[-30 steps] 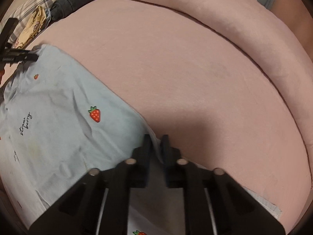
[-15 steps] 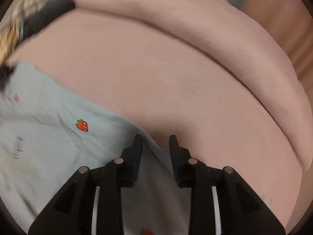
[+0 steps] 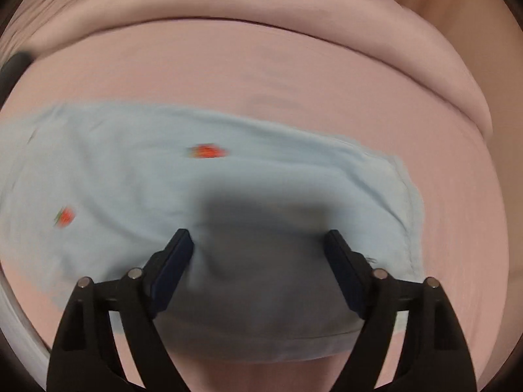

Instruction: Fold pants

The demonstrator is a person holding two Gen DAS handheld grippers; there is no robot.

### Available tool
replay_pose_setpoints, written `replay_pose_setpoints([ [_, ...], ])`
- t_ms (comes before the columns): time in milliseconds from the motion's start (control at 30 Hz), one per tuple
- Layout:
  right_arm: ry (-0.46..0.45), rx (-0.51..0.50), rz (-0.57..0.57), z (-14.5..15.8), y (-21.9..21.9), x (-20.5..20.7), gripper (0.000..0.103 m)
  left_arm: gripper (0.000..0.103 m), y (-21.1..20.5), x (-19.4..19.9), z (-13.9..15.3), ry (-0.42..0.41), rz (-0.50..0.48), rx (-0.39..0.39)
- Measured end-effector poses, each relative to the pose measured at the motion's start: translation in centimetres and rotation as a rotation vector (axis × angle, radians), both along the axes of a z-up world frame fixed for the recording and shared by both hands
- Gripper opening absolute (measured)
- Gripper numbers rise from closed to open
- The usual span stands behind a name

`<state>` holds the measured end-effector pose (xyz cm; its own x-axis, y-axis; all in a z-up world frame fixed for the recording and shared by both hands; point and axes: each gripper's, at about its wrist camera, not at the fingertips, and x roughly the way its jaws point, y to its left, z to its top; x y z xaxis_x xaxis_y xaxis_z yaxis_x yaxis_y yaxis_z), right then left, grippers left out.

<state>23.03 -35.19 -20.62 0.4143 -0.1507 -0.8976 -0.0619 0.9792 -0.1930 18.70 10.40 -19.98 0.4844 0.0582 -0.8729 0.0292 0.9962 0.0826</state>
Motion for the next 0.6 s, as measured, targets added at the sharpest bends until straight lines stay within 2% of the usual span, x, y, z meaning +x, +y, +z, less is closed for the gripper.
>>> replay_pose_setpoints([
  [100, -0.032, -0.137, -0.072, 1.4, -0.7, -0.1, 0.076, 0.072, 0.0, -0.8, 1.3, 0.012, -0.007, 0.048],
  [133, -0.025, -0.150, -0.089, 1.9, -1.2, -1.0, 0.074, 0.072, -0.3, -1.8, 2.2, 0.001, -0.018, 0.058],
  [167, -0.024, -0.142, -0.092, 2.2, 0.0, -1.4, 0.062, 0.072, -0.2, -2.2, 3.1, -0.013, -0.025, 0.070],
  [200, -0.046, -0.103, -0.064, 3.5, 1.0, -3.0, 0.059, 0.072, -0.5, -3.1, 3.9, -0.017, -0.039, 0.060],
  [233, -0.060, -0.061, -0.037, 3.3, 0.7, -5.4, 0.060, 0.072, -0.4, -4.2, 4.5, -0.019, -0.057, 0.024],
  [333, -0.089, 0.127, 0.086, 5.2, 4.1, -11.8, 0.060, 0.072, -0.1, -7.7, 5.1, -0.017, -0.077, -0.060],
  [467, -0.060, 0.257, 0.266, 4.8, 9.0, -20.1, 0.060, 0.072, -1.4, -11.5, 2.9, 0.024, -0.121, -0.085],
  [533, 0.004, 0.248, 0.336, 2.9, 11.0, -23.5, 0.058, 0.075, -1.3, -12.4, 0.1, 0.092, -0.109, -0.042],
  [567, 0.058, 0.198, 0.340, 1.3, 11.7, -24.8, 0.058, 0.079, -0.6, -12.6, -0.4, 0.069, -0.112, -0.044],
  [600, 0.100, 0.163, 0.336, 0.1, 12.6, -25.7, 0.058, 0.079, 0.0, -13.0, -0.4, 0.032, -0.114, -0.075],
])
